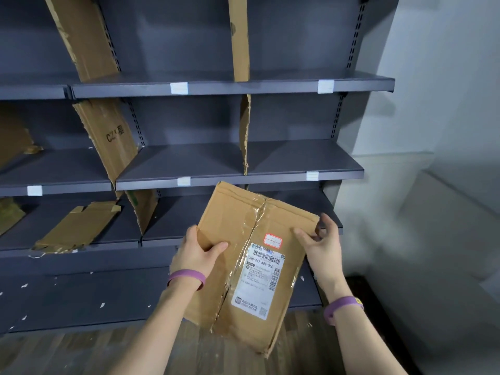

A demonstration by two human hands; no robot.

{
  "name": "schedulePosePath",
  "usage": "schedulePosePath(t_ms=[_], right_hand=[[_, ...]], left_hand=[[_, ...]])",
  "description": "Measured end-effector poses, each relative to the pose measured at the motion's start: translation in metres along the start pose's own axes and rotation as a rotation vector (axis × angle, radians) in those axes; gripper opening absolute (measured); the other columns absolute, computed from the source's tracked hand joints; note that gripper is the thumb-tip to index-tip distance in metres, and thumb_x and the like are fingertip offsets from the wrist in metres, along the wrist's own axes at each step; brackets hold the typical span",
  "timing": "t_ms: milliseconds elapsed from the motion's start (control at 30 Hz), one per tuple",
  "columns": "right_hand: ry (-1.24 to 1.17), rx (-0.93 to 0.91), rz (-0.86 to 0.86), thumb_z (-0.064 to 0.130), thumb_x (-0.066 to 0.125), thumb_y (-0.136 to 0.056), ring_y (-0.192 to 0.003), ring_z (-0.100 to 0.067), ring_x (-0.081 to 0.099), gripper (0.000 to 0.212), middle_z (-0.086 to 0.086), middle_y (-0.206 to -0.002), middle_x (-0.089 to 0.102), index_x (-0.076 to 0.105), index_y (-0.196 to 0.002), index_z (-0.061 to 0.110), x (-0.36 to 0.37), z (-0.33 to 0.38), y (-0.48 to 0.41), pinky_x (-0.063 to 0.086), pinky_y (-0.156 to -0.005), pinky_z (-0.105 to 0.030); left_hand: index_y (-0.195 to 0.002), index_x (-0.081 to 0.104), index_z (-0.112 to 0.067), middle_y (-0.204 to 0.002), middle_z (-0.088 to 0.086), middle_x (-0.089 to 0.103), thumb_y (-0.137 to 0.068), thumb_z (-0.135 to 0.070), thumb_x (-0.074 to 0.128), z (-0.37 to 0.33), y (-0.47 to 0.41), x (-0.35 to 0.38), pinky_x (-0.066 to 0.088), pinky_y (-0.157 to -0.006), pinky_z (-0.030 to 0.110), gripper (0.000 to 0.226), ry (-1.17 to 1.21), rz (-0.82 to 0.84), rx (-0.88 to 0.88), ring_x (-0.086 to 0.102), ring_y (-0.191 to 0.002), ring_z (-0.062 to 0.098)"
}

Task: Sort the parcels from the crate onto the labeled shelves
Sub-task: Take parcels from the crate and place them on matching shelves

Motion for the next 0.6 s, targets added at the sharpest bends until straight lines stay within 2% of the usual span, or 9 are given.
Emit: schedulePosePath(t_ms=[67, 133, 200, 233, 300, 367, 467, 600], right_hand=[[-0.065, 0.019, 0.026, 0.022, 0.076, -0.081, -0.112, -0.016, 0.062, 0.062, 0.005, -0.125, 0.061, 0.043, -0.134, 0.025, 0.006, -0.002, 0.004, 0.057, -0.090, -0.036], [-0.065, 0.004, 0.117, 0.015, 0.070, -0.087, -0.110, -0.014, 0.062, 0.060, 0.007, -0.121, 0.062, 0.040, -0.136, 0.033, 0.013, -0.002, 0.008, 0.058, -0.085, -0.029], [-0.034, 0.002, 0.210, 0.016, 0.065, -0.091, -0.111, -0.008, 0.059, 0.067, 0.012, -0.123, 0.058, 0.028, -0.137, 0.047, 0.018, -0.004, 0.011, 0.055, -0.083, -0.019], [-0.005, 0.012, 0.233, 0.020, 0.066, -0.091, -0.114, -0.008, 0.056, 0.074, 0.013, -0.126, 0.054, 0.020, -0.139, 0.052, 0.020, -0.007, 0.011, 0.053, -0.087, -0.019], [0.064, 0.026, 0.242, 0.031, 0.069, -0.088, -0.124, -0.012, 0.048, 0.089, 0.012, -0.135, 0.045, 0.005, -0.144, 0.057, 0.025, -0.011, 0.014, 0.047, -0.102, -0.034], [0.136, 0.015, 0.248, 0.040, 0.069, -0.086, -0.131, -0.014, 0.042, 0.095, 0.013, -0.143, 0.039, -0.004, -0.145, 0.057, 0.035, -0.014, 0.015, 0.041, -0.108, -0.044], [0.227, -0.020, 0.294, 0.041, 0.065, -0.088, -0.133, -0.012, 0.039, 0.098, 0.015, -0.149, 0.034, -0.013, -0.145, 0.055, 0.060, -0.013, 0.016, 0.040, -0.109, -0.044], [0.241, -0.050, 0.407, 0.027, 0.069, -0.087, -0.133, -0.008, 0.040, 0.107, 0.017, -0.147, 0.035, -0.018, -0.143, 0.055, 0.111, -0.015, 0.020, 0.043, -0.107, -0.037]], left_hand=[[-0.135, 0.033, -0.023, -0.123, 0.006, 0.059, -0.075, -0.062, 0.065, 0.002, 0.005, 0.005, 0.052, -0.080, 0.040, 0.077, 0.019, -0.012, -0.031, 0.060, -0.102, 0.034], [-0.136, 0.034, -0.022, -0.124, 0.007, 0.059, -0.076, -0.061, 0.065, 0.005, 0.009, 0.009, 0.050, -0.082, 0.040, 0.078, 0.033, -0.023, -0.070, 0.059, -0.106, 0.035], [-0.134, 0.037, -0.020, -0.122, 0.007, 0.061, -0.076, -0.062, 0.064, 0.009, 0.014, 0.015, 0.050, -0.083, 0.039, 0.077, 0.056, -0.023, -0.107, 0.059, -0.107, 0.035], [-0.133, 0.038, -0.020, -0.119, 0.007, 0.062, -0.075, -0.063, 0.064, 0.012, 0.016, 0.017, 0.050, -0.082, 0.039, 0.076, 0.067, -0.026, -0.126, 0.059, -0.106, 0.035], [-0.130, 0.041, -0.019, -0.115, 0.007, 0.064, -0.075, -0.064, 0.064, 0.018, 0.019, 0.019, 0.050, -0.080, 0.038, 0.074, 0.090, -0.031, -0.155, 0.060, -0.103, 0.034], [-0.128, 0.042, -0.018, -0.115, 0.007, 0.063, -0.076, -0.062, 0.064, 0.024, 0.019, 0.018, 0.046, -0.076, 0.034, 0.071, 0.098, -0.035, -0.177, 0.060, -0.103, 0.033], [-0.124, 0.043, -0.017, -0.118, 0.007, 0.063, -0.079, -0.061, 0.062, 0.039, 0.017, 0.006, 0.044, -0.078, 0.035, 0.066, 0.096, -0.058, -0.219, 0.061, -0.104, 0.033], [-0.123, 0.043, -0.016, -0.115, 0.008, 0.064, -0.077, -0.064, 0.062, 0.077, 0.004, -0.018, 0.047, -0.080, 0.037, 0.069, 0.103, -0.106, -0.289, 0.062, -0.102, 0.033]])
Point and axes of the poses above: each hand's wrist, its own y-axis away from the middle knuckle, its own x-axis out of the palm, z = x × y, the point moved 5 cm from there along -y, towards the middle knuckle
